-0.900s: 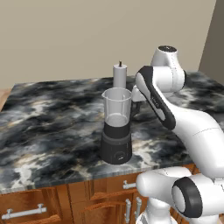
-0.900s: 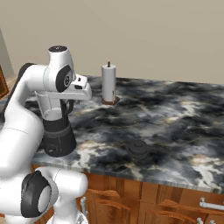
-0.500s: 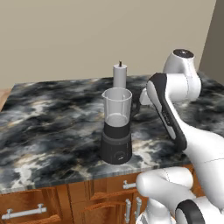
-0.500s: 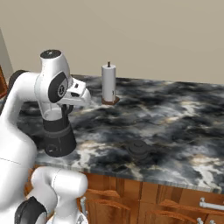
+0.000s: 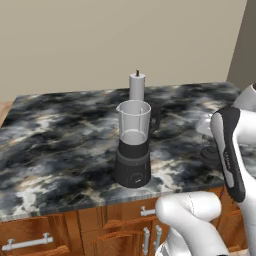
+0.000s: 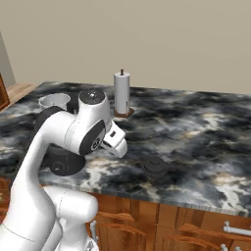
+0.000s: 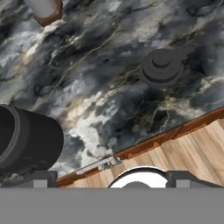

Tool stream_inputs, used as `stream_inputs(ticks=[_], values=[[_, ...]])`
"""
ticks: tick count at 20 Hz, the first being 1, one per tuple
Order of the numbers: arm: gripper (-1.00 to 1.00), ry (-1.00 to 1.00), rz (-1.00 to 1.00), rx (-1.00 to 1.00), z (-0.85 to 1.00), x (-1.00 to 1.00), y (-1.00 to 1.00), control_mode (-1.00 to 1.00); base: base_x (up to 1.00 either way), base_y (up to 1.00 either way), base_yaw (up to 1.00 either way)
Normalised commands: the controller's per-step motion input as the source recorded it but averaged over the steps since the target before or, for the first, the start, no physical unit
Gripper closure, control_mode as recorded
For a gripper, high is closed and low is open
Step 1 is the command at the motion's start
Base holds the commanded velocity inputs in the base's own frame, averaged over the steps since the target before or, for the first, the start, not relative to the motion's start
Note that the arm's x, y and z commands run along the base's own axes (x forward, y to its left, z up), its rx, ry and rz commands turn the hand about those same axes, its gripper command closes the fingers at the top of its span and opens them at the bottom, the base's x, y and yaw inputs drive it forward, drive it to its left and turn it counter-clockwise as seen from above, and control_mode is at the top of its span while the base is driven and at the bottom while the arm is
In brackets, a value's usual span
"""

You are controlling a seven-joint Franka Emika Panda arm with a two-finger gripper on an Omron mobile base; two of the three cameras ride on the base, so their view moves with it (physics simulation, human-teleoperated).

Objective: Close the lid blender by securely placing the lid on top.

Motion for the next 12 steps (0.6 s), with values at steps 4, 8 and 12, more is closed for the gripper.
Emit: stream_inputs(ticks=[4, 8, 12], values=[[-1.0, 0.38, -0.2, 0.26, -0.4, 0.54, -0.99, -1.0, 0.0, 0.0, 0.0], [-1.0, 0.34, -0.16, 0.04, -0.55, 0.4, -0.52, -1.0, 0.0, 0.0, 0.0], [-1.0, 0.22, -0.05, 0.0, -0.28, 0.52, -0.23, -1.0, 0.0, 0.0, 0.0]])
